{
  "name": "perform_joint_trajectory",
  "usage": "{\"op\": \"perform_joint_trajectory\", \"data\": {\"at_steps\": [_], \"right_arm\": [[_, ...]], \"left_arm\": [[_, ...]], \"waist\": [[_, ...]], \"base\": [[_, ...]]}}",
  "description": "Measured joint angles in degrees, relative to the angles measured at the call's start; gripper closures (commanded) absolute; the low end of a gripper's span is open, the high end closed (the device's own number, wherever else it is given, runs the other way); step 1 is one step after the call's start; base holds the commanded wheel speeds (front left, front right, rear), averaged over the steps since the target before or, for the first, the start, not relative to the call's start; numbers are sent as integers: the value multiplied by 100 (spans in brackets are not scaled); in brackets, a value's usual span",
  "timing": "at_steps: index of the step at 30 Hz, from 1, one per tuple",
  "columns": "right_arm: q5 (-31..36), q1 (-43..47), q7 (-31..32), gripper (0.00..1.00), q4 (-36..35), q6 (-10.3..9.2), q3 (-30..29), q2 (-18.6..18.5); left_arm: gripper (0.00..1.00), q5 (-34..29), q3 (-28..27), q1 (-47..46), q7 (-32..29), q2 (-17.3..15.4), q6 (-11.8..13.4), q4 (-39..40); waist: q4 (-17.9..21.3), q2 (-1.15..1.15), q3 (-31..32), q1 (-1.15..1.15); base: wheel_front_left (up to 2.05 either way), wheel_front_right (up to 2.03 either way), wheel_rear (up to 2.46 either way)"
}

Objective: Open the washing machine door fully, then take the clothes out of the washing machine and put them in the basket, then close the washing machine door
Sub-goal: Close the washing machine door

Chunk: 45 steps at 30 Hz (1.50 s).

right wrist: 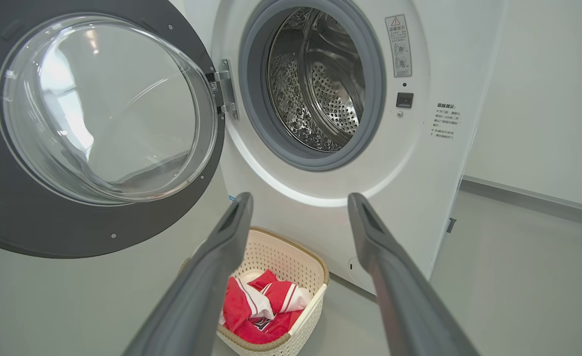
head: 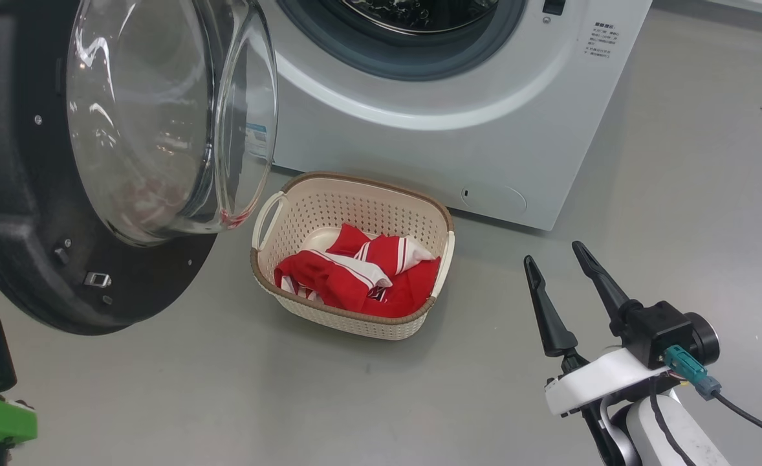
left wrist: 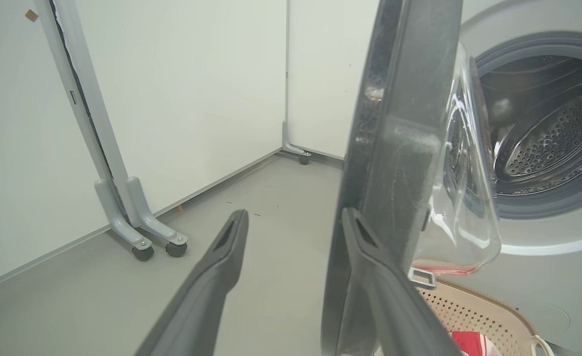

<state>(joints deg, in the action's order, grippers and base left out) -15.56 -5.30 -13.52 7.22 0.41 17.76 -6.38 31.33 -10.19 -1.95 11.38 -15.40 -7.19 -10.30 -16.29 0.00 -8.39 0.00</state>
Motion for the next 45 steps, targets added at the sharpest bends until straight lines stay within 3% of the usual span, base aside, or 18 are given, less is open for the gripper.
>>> {"op": "perform_joint_trajectory", "data": {"at_steps": [31, 32, 33, 34, 39, 42, 45], "right_arm": [[-5, 106, -40, 0, 56, 2, 58, 8], [-5, 107, -40, 0, 56, 2, 59, 8], [-5, 107, -40, 0, 56, 2, 60, 8], [-5, 107, -40, 0, 55, 2, 60, 8], [-5, 107, -40, 0, 51, 1, 59, 8], [-5, 107, -40, 0, 12, -1, 56, 5], [-5, 107, -40, 0, 14, -2, 56, 5]], "left_arm": [[0, 0, 81, 1, 132, -151, 0, -129], [34, 0, 91, 1, 132, -153, 0, -129], [60, 0, 101, 1, 132, -154, 0, -129], [100, 0, 109, 1, 132, -156, 0, -127], [100, 38, 108, -2, 133, -196, 0, -85], [100, 53, 134, -52, 130, -391, 0, 27], [100, 479, 94, -228, 43, -355, 0, 77]], "waist": [[20, 0, 140, 0], [19, 0, 137, 0], [17, 0, 133, 0], [16, 0, 129, 0], [3, 0, 101, 0], [-8, 0, 39, 0], [-20, 0, 11, 0]], "base": [[0, 0, 0], [0, 0, 0], [0, 0, 0], [0, 0, 0], [0, 0, 0], [0, 0, 0], [0, 0, 0]]}}
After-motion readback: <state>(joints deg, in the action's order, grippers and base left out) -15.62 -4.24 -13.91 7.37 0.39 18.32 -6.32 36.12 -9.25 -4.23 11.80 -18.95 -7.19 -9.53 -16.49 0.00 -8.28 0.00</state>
